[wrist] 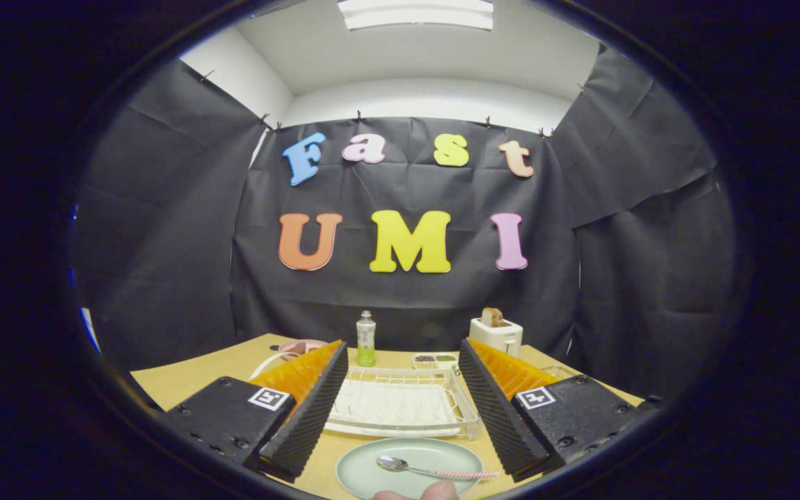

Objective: Take the plate from the dish rack, then take the spoon from the basket and place it into the plate.

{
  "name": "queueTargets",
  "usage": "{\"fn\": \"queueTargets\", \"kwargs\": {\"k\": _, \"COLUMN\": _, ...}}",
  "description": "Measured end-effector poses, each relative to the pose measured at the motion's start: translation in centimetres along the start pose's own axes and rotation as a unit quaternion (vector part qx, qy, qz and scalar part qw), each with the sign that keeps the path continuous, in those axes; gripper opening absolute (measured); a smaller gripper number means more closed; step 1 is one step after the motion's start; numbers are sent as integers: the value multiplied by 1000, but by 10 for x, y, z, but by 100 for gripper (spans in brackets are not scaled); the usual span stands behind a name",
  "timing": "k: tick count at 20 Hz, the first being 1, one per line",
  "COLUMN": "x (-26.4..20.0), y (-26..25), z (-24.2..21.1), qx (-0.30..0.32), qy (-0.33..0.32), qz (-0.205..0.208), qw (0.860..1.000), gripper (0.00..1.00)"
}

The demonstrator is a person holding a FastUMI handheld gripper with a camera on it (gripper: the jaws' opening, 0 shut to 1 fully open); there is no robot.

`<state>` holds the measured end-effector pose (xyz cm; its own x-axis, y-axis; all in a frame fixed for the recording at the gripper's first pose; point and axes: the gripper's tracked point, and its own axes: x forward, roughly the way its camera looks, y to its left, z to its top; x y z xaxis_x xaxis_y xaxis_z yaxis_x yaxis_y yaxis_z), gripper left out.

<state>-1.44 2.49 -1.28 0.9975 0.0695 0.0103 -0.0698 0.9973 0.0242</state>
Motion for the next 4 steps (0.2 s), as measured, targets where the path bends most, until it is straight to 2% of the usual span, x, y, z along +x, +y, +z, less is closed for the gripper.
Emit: {"fn": "queueTargets", "kwargs": {"k": 4, "x": 6, "y": -2, "z": -3, "qx": 8, "qy": 5, "qz": -10, "qw": 1000, "gripper": 100}}
